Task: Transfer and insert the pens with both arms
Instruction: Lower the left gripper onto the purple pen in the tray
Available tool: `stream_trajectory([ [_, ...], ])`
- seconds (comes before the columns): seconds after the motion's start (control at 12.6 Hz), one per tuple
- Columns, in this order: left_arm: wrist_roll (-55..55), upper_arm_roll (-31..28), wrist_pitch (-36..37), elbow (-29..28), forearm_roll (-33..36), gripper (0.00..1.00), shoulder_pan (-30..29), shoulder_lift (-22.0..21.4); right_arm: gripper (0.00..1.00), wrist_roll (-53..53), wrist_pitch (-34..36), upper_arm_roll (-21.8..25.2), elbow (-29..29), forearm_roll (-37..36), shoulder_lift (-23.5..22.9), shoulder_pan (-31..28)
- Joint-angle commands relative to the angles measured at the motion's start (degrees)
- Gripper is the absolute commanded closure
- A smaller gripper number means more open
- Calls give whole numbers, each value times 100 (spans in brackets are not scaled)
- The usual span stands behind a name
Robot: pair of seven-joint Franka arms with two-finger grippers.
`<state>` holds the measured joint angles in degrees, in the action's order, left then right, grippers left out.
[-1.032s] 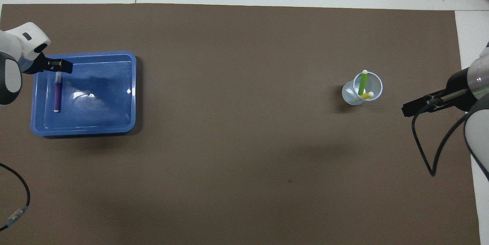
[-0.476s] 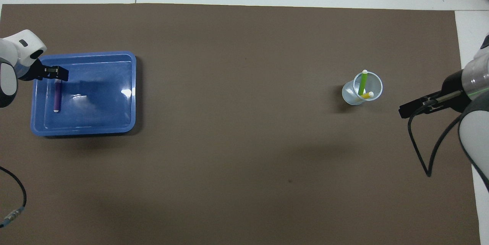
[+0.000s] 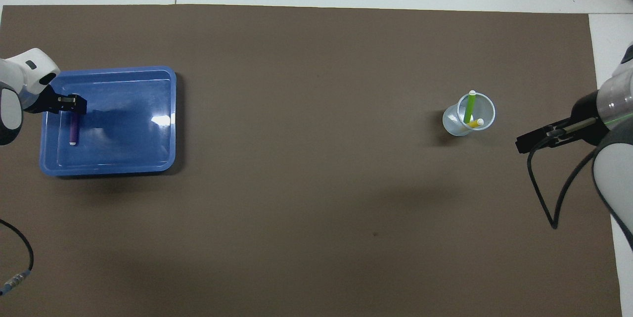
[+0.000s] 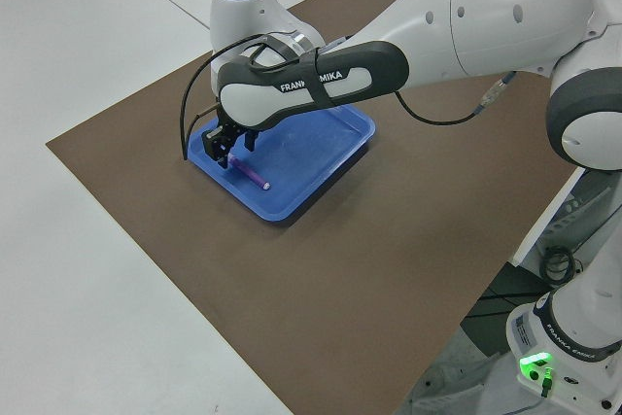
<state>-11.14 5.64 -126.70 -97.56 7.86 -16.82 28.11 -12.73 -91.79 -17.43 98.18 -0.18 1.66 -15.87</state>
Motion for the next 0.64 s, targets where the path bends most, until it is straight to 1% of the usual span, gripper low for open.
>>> stream_trajectory([
  [0.0,-108,34,-118,-237,-83,34,-50,-78,0,130,-58,-50,131,-17,98,-12],
  [0.24,-108,42,-101,-325,-83,36,-111,-104,0,130,-50,-50,131,-17,98,-12],
  [0.4,-117,51,-39,-342,-83,41,-120,-130,0,130,-58,-50,131,-17,98,-12],
  [0.48,-117,42,-74,-342,-83,46,-120,-130,0,130,-58,-50,131,-17,98,-12],
  [0.56,-108,42,-74,-342,-83,64,-111,-130,0,130,-58,-50,131,-17,98,-12],
])
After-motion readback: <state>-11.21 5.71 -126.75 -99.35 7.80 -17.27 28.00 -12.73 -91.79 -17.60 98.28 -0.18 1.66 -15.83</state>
